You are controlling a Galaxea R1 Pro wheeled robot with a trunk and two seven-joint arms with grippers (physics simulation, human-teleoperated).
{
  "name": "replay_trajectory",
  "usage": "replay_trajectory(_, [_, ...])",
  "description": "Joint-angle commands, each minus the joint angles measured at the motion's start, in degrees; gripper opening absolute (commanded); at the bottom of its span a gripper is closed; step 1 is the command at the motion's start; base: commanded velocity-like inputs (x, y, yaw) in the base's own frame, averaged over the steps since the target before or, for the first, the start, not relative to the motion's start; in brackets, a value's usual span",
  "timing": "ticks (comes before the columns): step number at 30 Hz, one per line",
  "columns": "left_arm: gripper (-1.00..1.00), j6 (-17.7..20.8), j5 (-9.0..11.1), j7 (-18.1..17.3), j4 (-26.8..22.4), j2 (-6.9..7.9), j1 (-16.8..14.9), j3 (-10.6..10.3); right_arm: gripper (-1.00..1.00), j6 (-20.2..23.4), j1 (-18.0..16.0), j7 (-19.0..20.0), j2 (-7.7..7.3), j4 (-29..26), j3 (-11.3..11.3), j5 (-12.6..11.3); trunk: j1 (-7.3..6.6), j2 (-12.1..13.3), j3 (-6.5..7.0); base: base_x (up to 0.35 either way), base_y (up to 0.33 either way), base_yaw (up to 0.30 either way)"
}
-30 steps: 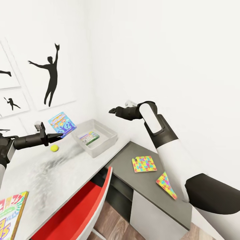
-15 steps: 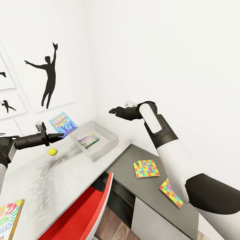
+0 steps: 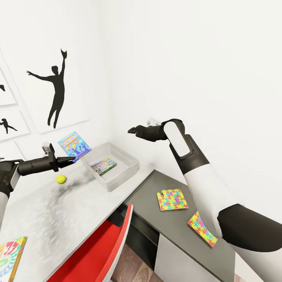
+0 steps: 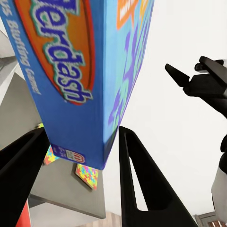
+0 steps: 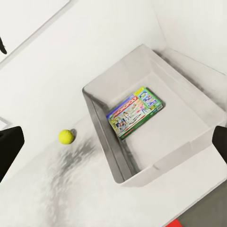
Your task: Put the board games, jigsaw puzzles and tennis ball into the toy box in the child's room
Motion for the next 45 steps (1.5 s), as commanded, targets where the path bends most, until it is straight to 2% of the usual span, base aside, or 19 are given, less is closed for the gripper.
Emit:
replay_trajectory(1, [-1.00,0.46,-0.32,-0.33,-0.03,-0.01,-0.05,0.11,1.00,0.06,-0.06,-0.59,0.00,-0.04,0.04,-0.58,0.02,-0.08,-0.10,0.000,0.000,0.000])
replay_trajectory(6, [-1.00,0.46,-0.32,-0.33,-0.03,-0.02,-0.05,0.11,1.00,0.04,-0.06,-0.59,0.00,-0.03,0.04,-0.58,0.02,-0.08,-0.10,0.017,0.000,0.000])
replay_trajectory(19, [-1.00,0.48,-0.32,-0.33,-0.03,-0.71,-0.05,0.11,1.00,0.04,-0.06,-0.59,0.00,-0.05,0.04,-0.58,0.02,-0.08,-0.10,0.216,-0.046,0.000])
replay_trajectory(45, [-1.00,0.51,-0.26,-0.33,-0.03,-0.72,-0.05,0.23,1.00,0.07,0.11,-0.59,0.00,-0.06,0.04,-0.58,0.02,-0.08,-0.10,0.021,-0.009,0.000])
